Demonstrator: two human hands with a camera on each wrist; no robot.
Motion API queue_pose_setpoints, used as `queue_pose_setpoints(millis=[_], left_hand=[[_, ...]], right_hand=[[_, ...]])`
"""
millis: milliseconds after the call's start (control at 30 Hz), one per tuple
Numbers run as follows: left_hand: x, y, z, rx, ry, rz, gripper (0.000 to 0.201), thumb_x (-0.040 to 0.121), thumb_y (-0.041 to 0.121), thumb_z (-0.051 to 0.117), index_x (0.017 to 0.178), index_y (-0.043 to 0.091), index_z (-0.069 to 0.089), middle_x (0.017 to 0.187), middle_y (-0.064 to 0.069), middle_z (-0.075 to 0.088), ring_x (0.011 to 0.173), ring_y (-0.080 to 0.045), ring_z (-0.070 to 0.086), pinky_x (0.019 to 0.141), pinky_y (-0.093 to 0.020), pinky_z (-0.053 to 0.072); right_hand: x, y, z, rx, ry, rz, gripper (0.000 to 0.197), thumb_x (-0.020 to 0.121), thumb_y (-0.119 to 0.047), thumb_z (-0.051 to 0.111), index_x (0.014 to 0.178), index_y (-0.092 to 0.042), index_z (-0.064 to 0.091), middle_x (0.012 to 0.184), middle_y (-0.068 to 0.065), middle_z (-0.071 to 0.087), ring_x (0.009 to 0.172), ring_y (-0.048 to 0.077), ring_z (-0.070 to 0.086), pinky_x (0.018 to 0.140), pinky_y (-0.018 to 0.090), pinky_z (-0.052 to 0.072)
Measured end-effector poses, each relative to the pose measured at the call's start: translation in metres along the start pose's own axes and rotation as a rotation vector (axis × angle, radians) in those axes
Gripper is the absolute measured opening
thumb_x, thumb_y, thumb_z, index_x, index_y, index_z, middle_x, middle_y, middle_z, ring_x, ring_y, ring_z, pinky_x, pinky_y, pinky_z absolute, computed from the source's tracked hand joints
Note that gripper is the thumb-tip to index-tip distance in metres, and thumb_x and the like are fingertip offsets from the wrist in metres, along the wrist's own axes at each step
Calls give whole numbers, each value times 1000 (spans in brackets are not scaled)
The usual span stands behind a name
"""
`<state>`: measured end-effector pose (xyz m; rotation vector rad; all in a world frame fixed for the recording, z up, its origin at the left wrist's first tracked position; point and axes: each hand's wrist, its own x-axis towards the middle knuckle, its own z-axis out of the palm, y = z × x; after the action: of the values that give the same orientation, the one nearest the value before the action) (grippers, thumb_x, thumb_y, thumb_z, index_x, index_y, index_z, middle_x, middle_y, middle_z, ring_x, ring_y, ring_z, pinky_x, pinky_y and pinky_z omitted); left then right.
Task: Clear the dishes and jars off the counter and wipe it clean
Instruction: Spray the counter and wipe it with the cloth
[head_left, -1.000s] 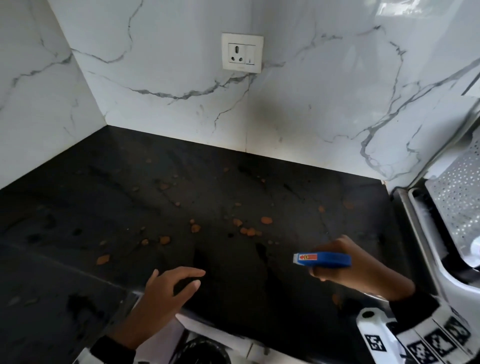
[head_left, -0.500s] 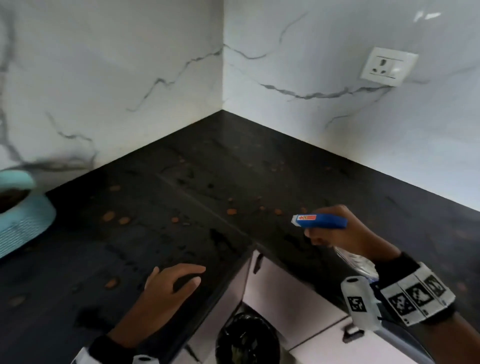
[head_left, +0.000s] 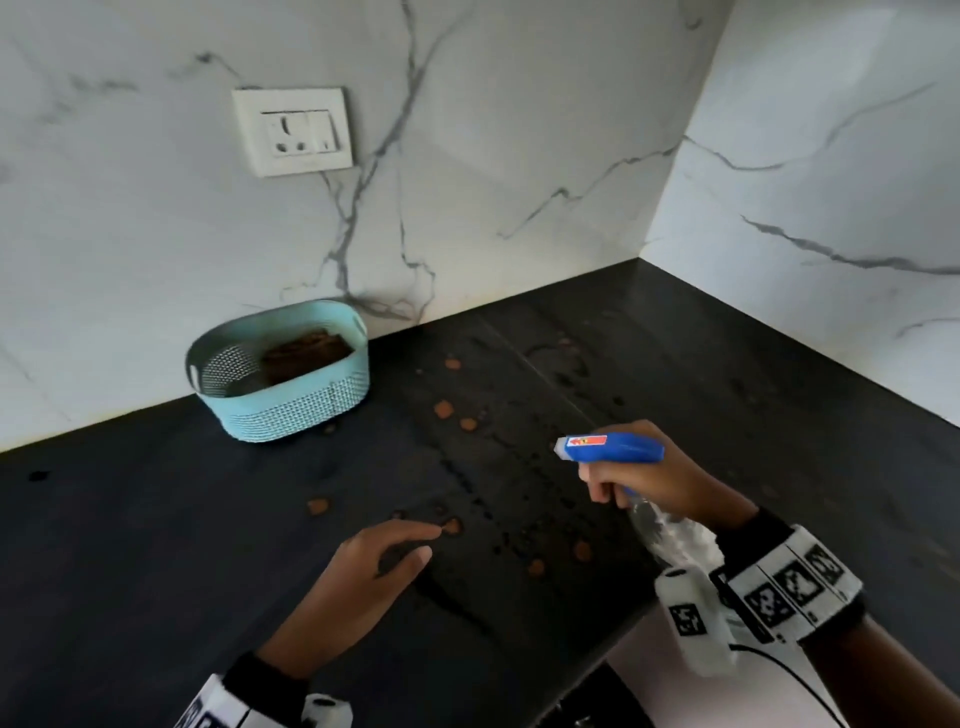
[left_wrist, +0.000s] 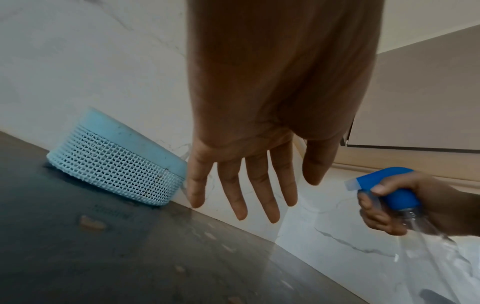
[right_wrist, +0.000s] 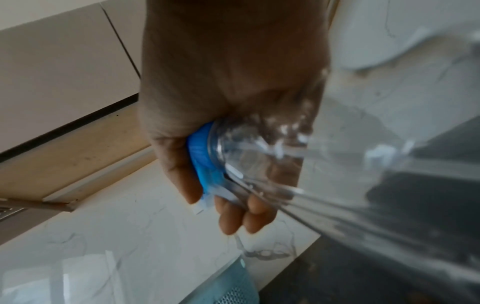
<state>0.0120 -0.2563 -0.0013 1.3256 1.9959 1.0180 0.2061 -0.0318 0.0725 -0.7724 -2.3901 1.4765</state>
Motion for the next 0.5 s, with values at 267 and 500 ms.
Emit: queue_pose_setpoints(millis=[267,500], left_hand=[[23,19,-30,-186,0,114,51,75,63,56,123,45,50,121,33,55,114,12,50,98,-14,42],[55,27,-57,-250,191,202,74,73,35,69,136,41,31,125,25,53,117,2,51,96,-18,45]], right_hand=[[56,-84,26,136,12,-330,18,88,1,59,79,16,62,65,18,62,53,14,58,50,28,46],[115,-142,77,427,-199,-439,18,89,-9,54,89,6,63,79,15,67,76,29,62,59,29,48]])
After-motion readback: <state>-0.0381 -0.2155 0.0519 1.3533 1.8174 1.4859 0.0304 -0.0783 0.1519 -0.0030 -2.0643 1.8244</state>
